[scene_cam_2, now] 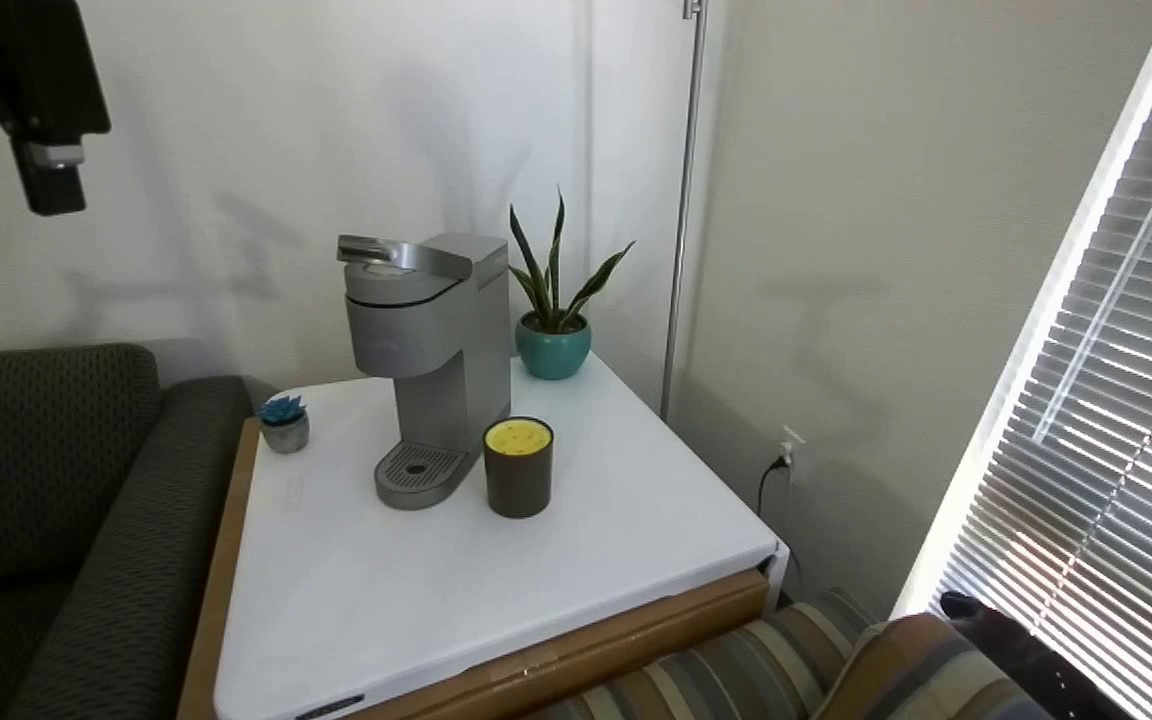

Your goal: Close the lid of the coffee marker

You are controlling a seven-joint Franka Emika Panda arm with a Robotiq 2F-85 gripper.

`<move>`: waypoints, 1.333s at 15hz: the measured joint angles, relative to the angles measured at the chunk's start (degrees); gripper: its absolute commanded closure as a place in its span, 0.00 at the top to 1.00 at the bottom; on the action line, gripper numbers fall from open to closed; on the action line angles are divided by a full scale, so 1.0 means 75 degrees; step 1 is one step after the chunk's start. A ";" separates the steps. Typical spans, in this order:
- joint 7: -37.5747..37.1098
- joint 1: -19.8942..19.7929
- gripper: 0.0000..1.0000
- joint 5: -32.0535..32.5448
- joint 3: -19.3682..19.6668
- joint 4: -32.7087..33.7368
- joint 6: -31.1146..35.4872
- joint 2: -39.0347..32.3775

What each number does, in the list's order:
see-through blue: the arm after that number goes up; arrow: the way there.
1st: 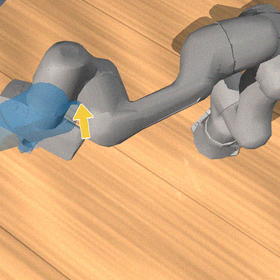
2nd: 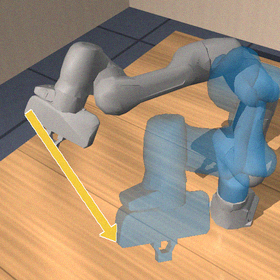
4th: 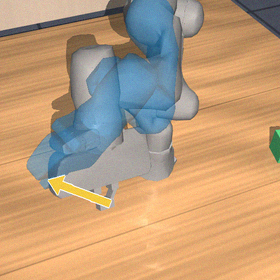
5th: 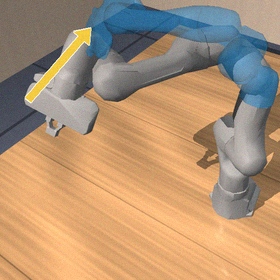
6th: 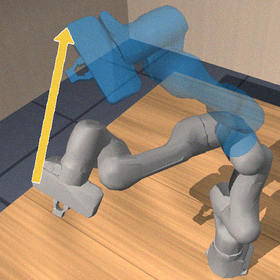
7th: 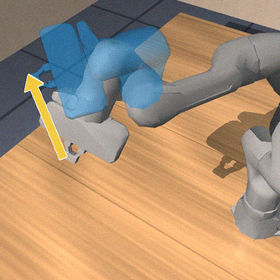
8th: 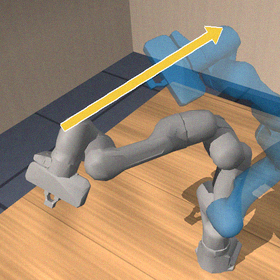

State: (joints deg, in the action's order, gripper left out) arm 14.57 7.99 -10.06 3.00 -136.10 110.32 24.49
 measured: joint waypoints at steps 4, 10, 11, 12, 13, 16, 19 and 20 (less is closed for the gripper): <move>0.0002 0.0000 1.00 -0.0199 -0.0009 0.0001 0.0378 -0.0015; 0.0111 0.0002 1.00 -0.1177 0.0007 0.0117 0.1956 -0.0442; 0.0124 0.0002 1.00 -0.1235 0.0020 0.0167 0.2049 -0.0530; 0.0126 0.0002 1.00 -0.1254 0.0028 0.0197 0.2077 -0.0583; 0.0122 0.0002 1.00 -0.1253 0.0024 0.0202 0.2076 -0.0590; -0.0049 0.0001 1.00 -0.1287 -0.0014 0.0200 0.2222 -0.0592; -0.0058 0.0039 1.00 -0.1896 -0.0046 0.0170 0.3469 -0.0643; -0.0051 0.0083 1.00 -0.2057 -0.0046 0.0176 0.3862 -0.0718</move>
State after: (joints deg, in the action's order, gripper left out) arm 14.18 8.62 -25.49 2.65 -134.78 139.29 19.10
